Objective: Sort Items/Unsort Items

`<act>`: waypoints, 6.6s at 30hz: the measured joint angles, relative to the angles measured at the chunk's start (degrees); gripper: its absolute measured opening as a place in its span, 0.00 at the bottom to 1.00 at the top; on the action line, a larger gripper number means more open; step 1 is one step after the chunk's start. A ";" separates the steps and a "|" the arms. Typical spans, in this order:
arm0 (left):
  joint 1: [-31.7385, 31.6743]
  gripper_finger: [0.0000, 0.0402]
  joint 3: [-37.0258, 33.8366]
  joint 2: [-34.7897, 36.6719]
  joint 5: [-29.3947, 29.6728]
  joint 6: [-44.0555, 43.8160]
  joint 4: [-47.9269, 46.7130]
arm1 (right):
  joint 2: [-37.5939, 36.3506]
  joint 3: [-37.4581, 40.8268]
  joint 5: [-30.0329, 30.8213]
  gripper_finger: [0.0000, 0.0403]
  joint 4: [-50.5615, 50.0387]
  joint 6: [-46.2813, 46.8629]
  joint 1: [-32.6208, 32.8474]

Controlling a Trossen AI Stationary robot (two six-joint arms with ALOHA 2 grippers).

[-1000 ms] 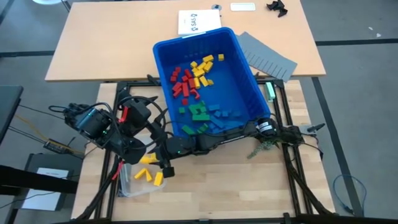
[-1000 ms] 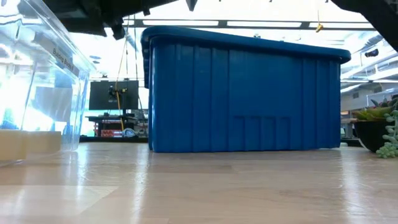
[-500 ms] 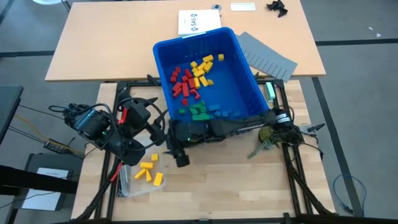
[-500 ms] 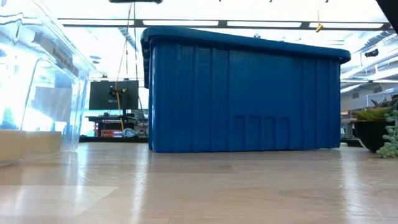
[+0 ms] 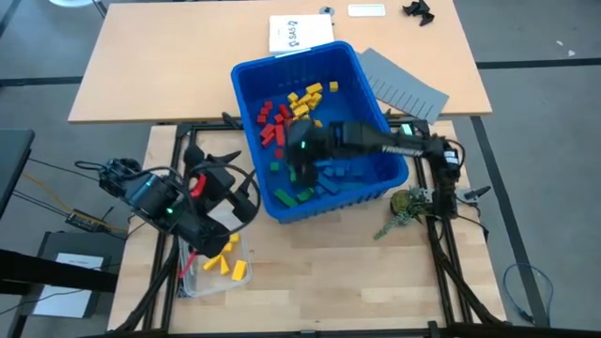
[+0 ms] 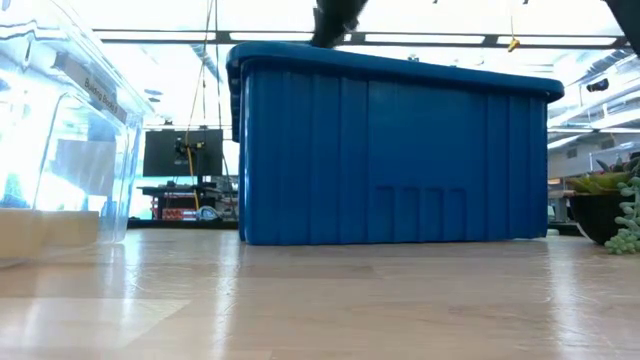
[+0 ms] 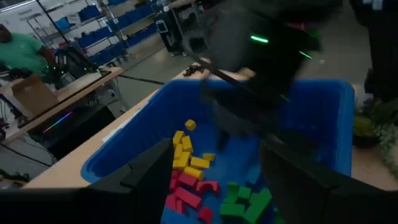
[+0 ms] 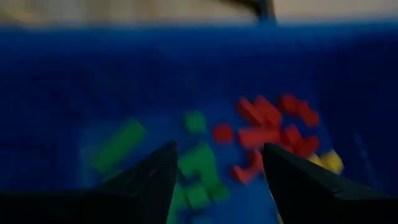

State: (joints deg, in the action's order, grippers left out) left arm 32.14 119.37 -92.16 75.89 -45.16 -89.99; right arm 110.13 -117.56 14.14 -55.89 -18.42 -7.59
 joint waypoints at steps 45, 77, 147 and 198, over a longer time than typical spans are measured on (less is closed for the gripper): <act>-12.63 0.62 -46.60 0.31 -20.02 -16.54 20.10 | 6.22 29.03 -10.00 0.56 38.76 14.30 -30.81; -11.75 0.62 -46.64 0.24 -20.71 -16.60 19.83 | 15.02 19.65 -6.59 0.02 23.99 7.33 -31.97; -7.65 0.62 -6.14 9.68 -7.56 4.53 -0.02 | 15.64 19.30 -18.17 0.00 80.00 14.39 16.87; -7.65 0.62 -6.23 9.68 -7.66 4.40 -0.03 | 4.65 19.28 -8.78 0.57 65.60 10.74 16.35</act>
State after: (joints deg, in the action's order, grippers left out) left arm 24.49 113.14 -82.48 68.23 -40.75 -90.02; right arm 114.77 -98.28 5.37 9.72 -7.68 8.76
